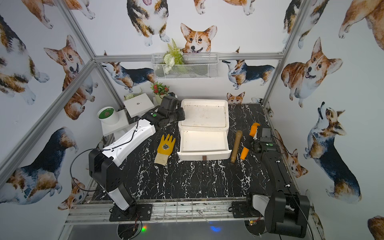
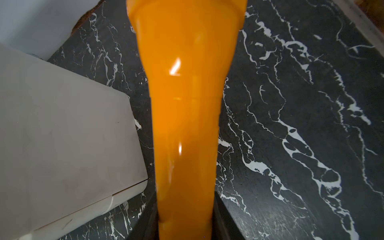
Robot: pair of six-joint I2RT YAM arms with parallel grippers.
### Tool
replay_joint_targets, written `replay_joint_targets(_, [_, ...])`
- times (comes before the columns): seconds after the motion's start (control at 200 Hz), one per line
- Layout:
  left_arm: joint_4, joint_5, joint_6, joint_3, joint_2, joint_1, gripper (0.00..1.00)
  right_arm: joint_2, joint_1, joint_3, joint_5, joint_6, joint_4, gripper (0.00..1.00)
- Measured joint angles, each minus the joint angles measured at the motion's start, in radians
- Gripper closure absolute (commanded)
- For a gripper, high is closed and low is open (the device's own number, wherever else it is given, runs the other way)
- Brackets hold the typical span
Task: Take the microphone out of the drawer
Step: Place the microphone at the center of the board.
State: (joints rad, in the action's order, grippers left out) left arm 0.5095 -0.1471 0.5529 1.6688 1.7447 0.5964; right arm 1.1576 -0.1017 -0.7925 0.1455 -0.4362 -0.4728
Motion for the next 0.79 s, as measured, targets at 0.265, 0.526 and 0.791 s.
replay_joint_targets(0.265, [-0.017, 0.003, 0.000, -0.019, -0.008, 0.000, 1.00, 0.092, -0.037, 0.038, 0.048, -0.007, 0.049, 0.94])
replay_joint_targets(0.526, [-0.039, 0.006, 0.001, -0.039, -0.017, -0.001, 1.00, 0.236, -0.050, 0.016, 0.109, -0.003, 0.076, 0.89])
replay_joint_targets(0.791, [-0.040, 0.006, 0.001, -0.040, -0.019, -0.001, 1.00, 0.367, -0.050, -0.040, 0.190, 0.013, 0.089, 0.83])
